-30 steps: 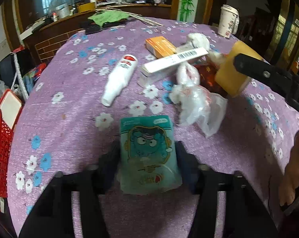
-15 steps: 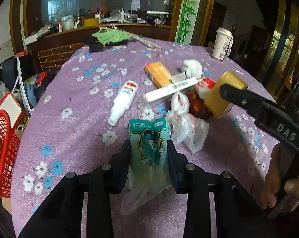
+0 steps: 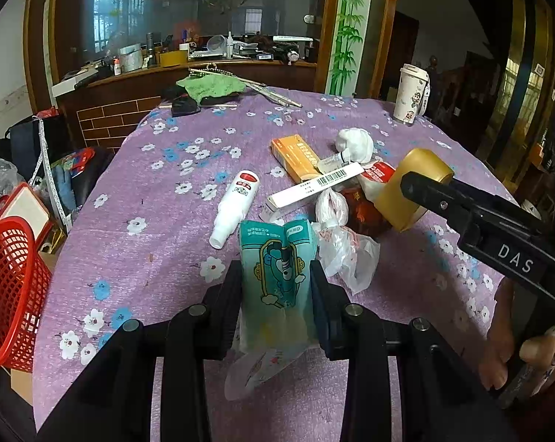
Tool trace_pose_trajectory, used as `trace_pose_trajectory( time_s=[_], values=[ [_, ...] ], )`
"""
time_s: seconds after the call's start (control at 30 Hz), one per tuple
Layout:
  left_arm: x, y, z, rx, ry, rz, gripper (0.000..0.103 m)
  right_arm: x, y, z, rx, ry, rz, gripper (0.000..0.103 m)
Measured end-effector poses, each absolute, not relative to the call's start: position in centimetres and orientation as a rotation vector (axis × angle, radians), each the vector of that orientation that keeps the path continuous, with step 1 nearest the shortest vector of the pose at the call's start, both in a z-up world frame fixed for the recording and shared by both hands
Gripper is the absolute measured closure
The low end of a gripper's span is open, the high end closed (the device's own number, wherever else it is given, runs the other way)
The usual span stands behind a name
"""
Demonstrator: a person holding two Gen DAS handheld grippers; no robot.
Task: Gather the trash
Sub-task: 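Lift the teal tissue pack and yellow tin off the table, holding both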
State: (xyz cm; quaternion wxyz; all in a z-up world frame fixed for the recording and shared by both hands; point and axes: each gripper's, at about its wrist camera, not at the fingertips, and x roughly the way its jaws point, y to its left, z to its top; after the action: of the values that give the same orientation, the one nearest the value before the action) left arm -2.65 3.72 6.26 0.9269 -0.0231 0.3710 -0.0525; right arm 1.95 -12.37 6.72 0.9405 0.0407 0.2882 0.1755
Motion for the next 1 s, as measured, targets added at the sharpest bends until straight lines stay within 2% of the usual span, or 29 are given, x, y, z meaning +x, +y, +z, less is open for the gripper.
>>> trace_pose_trajectory(
  time_s=[0.63,1.0],
  values=[
    [-5.0,7.7,9.0,-0.089,0.707,-0.057,0.069,0.8,-11.2,7.9,0.094,0.606,0.423,0.033],
    [-6.9,13.4,10.8,-0.153,0.655,0.02,0.068,-0.5,-5.7,11.1,0.075,0.644,0.557,0.033]
  ],
)
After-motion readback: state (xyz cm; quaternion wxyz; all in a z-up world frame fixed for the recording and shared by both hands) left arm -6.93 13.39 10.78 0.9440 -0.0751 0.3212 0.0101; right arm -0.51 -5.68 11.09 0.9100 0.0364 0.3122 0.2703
